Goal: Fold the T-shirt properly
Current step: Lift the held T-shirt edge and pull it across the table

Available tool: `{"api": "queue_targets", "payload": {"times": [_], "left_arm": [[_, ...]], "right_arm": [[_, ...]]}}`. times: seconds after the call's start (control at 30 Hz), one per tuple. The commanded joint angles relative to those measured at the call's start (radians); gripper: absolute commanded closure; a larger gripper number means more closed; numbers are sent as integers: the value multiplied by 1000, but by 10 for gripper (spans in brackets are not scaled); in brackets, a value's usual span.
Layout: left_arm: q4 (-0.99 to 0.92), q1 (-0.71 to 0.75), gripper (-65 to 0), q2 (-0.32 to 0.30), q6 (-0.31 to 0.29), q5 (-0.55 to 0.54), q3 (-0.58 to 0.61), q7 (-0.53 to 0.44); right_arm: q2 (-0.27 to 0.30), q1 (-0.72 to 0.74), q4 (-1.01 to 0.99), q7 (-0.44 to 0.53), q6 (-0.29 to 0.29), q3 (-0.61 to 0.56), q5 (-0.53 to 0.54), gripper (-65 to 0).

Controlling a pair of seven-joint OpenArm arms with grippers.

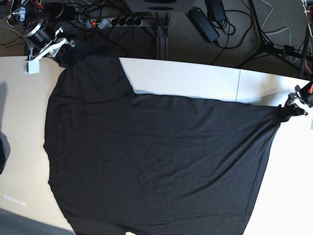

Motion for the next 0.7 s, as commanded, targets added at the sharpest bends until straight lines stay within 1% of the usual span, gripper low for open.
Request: {"api": "queue_targets", "payload": {"times": [0.0, 0.13, 0.27, 0.4, 0.5, 0.57, 0.67], "left_arm": [[33, -19, 0, -38, -6, -26, -18, -19], [53, -58, 0, -75, -6, -23, -19, -27], [53, -103, 0, -76, -6, 3, -19, -49], [40, -159, 0, -77, -6, 73, -9, -87], [9, -209, 0, -75, -6, 130, 35, -145], [-16, -251, 0, -70, -6, 187, 84, -181], [-73, -327, 0, -55, -6, 224, 167, -208]], "right_arm": [[33, -3, 34, 17, 48, 22, 17, 0], [109, 30, 86, 35, 48, 60, 22, 0], [172, 110, 89, 39, 52, 71, 24, 0], [221, 190, 89, 40, 56, 71, 22, 0], [255, 252, 75, 40, 56, 70, 6, 0], [273, 290, 51, 44, 56, 63, -23, 0], [293, 345, -3, 63, 56, 36, -64, 0]]}}
